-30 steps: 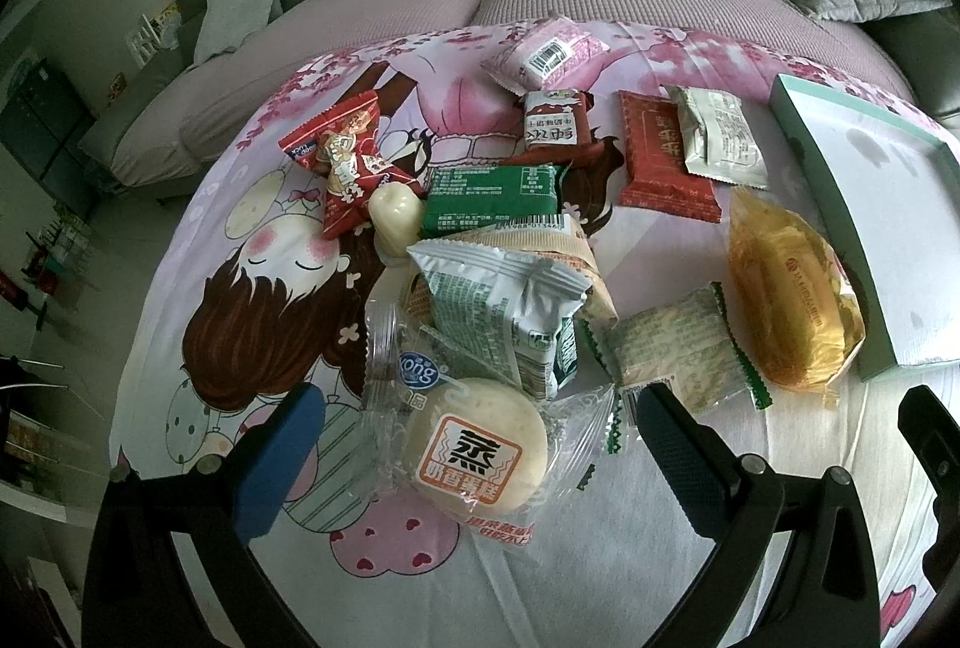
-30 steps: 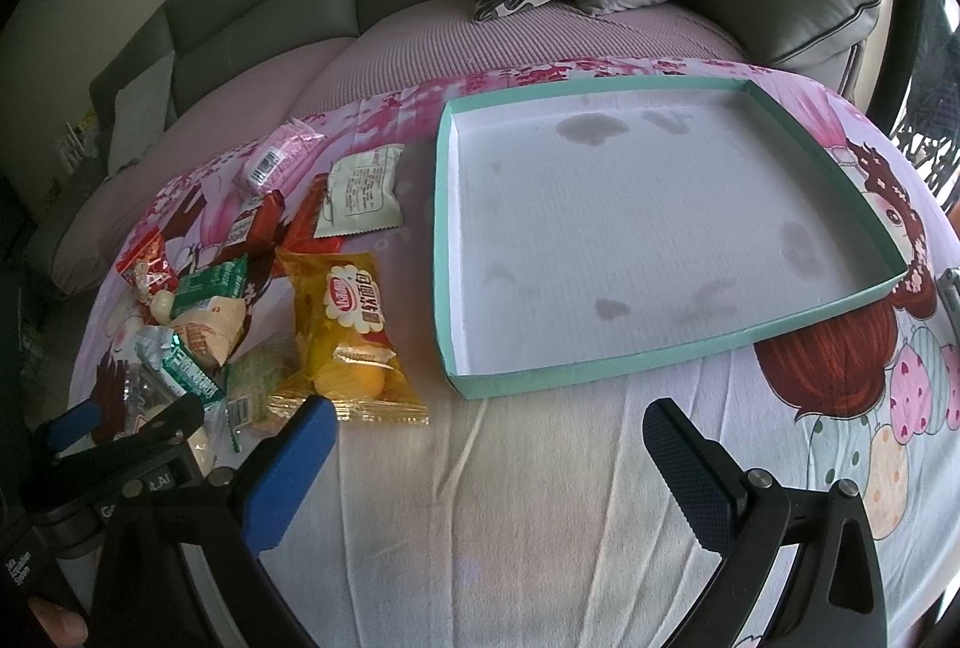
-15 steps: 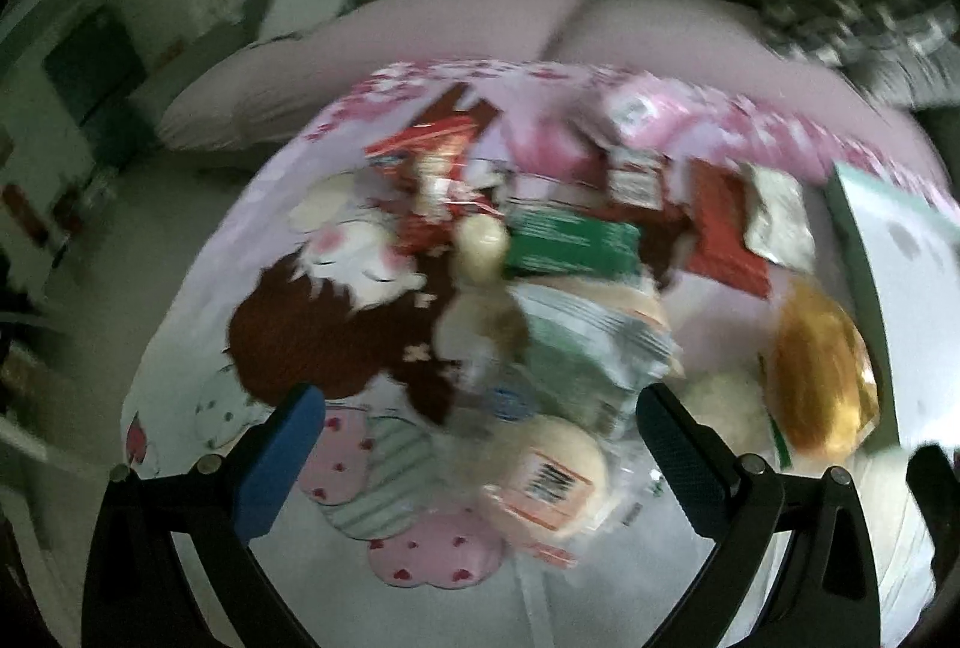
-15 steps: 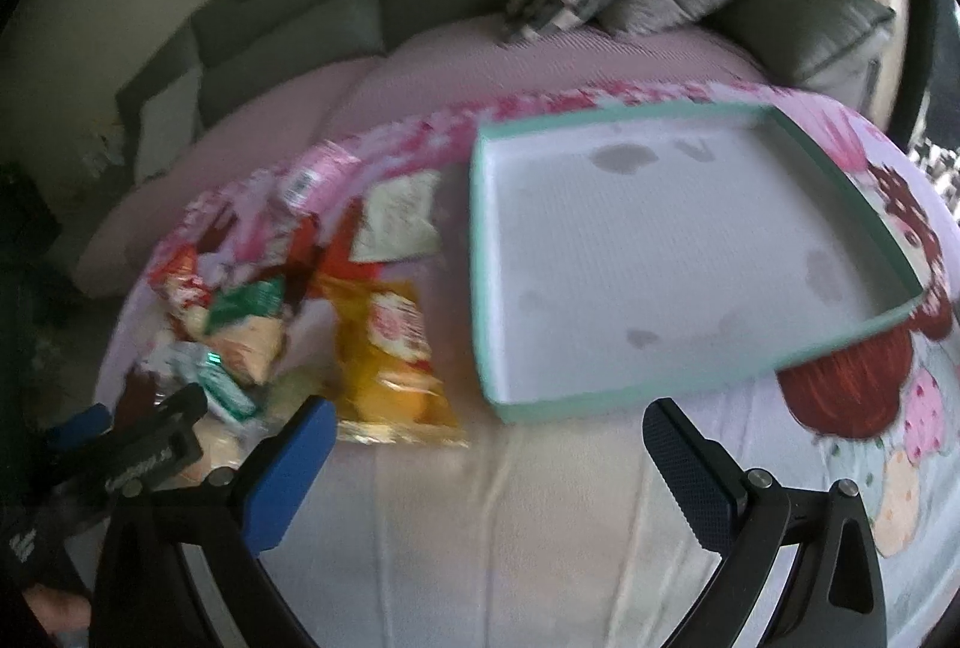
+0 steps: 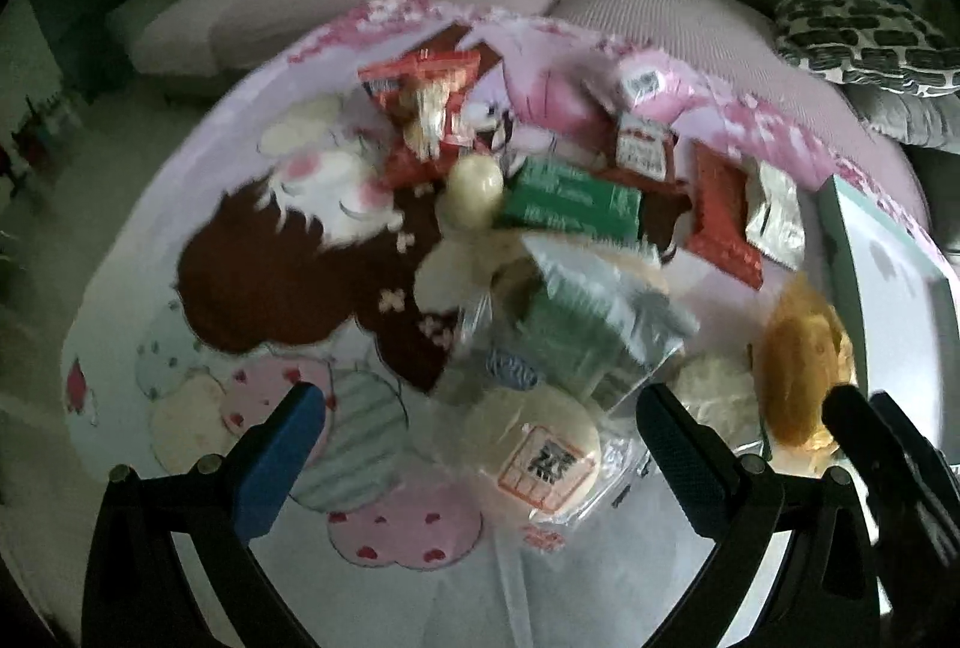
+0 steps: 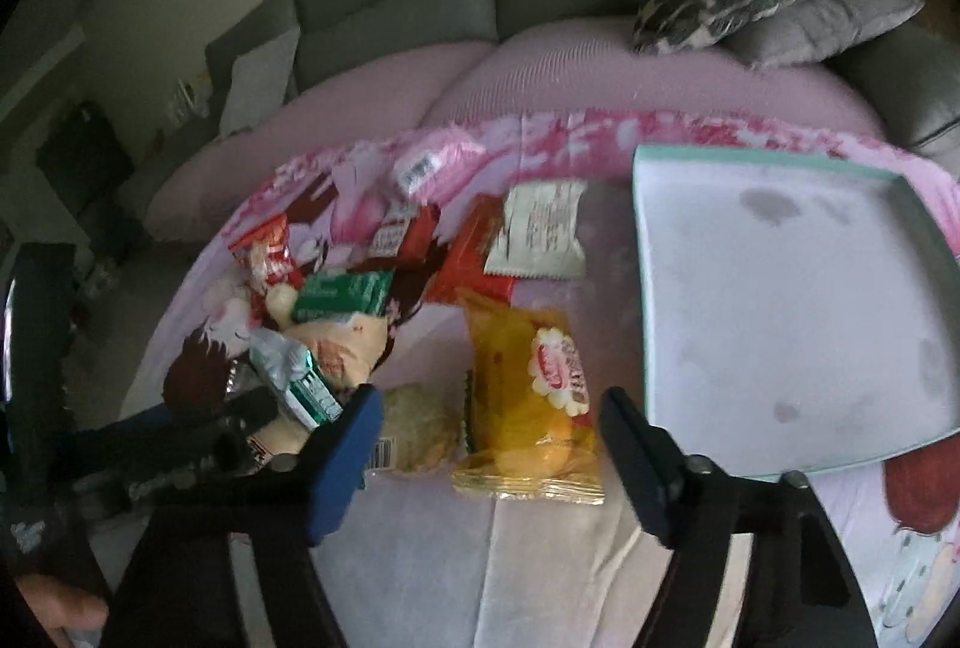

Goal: Organize snacks

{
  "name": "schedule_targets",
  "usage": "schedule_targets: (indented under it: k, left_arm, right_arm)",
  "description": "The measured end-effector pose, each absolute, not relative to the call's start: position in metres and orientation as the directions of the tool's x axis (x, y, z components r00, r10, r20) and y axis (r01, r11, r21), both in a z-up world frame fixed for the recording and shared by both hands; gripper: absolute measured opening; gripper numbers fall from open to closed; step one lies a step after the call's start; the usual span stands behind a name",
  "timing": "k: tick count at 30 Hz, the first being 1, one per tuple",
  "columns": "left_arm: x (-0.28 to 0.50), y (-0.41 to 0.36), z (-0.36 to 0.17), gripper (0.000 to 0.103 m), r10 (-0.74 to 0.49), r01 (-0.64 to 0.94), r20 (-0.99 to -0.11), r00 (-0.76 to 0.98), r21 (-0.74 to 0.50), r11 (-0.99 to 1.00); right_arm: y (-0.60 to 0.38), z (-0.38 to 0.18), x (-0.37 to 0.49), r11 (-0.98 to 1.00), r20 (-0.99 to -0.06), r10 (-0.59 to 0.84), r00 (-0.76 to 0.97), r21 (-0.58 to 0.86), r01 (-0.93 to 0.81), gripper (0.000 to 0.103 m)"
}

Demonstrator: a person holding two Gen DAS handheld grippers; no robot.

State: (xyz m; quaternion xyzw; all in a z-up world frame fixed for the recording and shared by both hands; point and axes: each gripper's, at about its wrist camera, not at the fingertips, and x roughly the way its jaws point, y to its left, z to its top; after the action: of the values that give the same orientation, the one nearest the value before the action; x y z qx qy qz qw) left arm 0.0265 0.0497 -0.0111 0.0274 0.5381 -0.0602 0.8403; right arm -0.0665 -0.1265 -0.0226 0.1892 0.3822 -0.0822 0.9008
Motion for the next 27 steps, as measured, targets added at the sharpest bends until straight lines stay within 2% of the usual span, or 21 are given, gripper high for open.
schedule_targets:
  k: [2, 4, 8, 11, 18, 27]
  left_arm:
    - [0.027, 0.052, -0.017, 0.103, -0.081, 0.112, -0.918, 0.389, -0.04, 0.993]
    - [0.028, 0.054, -0.023, 0.103, -0.098, 0.096, -0.928, 0.361, -0.067, 0.993]
    - [0.027, 0.059, -0.031, 0.099, -0.116, 0.066, -0.939, 0.323, -0.1, 0.993]
    - [0.026, 0.062, -0.037, 0.088, -0.121, 0.051, -0.948, 0.296, -0.11, 0.993]
    - [0.028, 0.062, -0.04, 0.082, -0.126, 0.049, -0.949, 0.291, -0.117, 0.992]
    - [0.029, 0.062, -0.035, 0.077, -0.124, 0.04, -0.944, 0.307, -0.118, 0.992]
  right_arm:
    - [-0.128, -0.028, -0.061, 0.916, -0.732, 0.006, 0.681, 0.278, 0.29, 0.063]
    - [-0.128, -0.033, -0.055, 0.92, -0.746, -0.009, 0.666, 0.255, 0.298, 0.063]
    - [-0.133, -0.042, -0.046, 0.918, -0.768, -0.023, 0.64, 0.237, 0.318, 0.053]
    - [-0.136, -0.046, -0.043, 0.92, -0.783, -0.041, 0.62, 0.213, 0.329, 0.052]
    - [-0.132, -0.05, -0.039, 0.928, -0.791, -0.043, 0.61, 0.195, 0.318, 0.052]
    - [-0.134, -0.046, -0.041, 0.925, -0.778, -0.037, 0.627, 0.212, 0.317, 0.042]
